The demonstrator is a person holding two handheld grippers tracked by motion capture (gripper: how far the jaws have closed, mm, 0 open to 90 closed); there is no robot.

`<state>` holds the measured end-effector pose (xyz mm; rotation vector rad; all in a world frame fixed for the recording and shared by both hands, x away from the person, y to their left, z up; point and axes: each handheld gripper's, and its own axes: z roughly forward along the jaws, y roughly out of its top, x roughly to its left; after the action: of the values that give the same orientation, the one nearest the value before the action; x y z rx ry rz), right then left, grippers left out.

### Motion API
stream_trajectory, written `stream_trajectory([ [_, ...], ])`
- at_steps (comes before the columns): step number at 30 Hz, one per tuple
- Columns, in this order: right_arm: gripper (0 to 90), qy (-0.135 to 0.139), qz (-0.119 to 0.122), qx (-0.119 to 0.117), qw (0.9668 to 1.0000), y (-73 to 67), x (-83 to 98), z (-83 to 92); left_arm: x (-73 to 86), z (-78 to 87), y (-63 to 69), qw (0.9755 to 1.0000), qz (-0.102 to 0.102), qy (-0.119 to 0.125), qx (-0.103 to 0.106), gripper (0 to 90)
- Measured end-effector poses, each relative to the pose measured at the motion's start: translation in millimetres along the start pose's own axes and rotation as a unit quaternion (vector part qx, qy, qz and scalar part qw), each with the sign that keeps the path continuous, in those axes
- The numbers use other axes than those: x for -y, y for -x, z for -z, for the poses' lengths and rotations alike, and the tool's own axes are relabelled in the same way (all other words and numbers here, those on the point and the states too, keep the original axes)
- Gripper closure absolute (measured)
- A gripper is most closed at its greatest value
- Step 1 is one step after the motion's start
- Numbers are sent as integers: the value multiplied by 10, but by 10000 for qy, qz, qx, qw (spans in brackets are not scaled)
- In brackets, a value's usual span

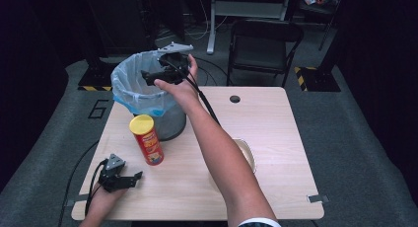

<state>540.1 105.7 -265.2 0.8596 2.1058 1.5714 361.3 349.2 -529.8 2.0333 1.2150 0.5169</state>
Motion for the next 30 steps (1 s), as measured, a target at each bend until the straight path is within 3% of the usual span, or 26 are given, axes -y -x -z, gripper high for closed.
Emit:
stream_trajectory([
  [6, 67, 101, 100, 119, 9998, 83, 1, 243, 6, 15, -5, 10000, 20, -10, -3, 149],
  [13, 133, 310, 456, 154, 9984, 213, 48, 709, -11, 43, 13, 9997, 202, -81, 113, 157],
  [18, 144, 264, 460, 102, 9985, 317, 202, 1010, -35, 65, 41, 9989, 337, -88, 305, 158],
  [22, 153, 295, 426, 67, 9986, 369, 305, 1143, -57, 87, 69, 9991, 270, -65, 312, 152],
  [26, 181, 266, 486, 177, 9983, 410, 497, 1344, -83, 100, 93, 9994, 227, 5, 279, 139],
  [30, 197, 227, 443, 225, 9985, 439, 646, 1519, -99, 122, 105, 9991, 299, 76, 289, 125],
])
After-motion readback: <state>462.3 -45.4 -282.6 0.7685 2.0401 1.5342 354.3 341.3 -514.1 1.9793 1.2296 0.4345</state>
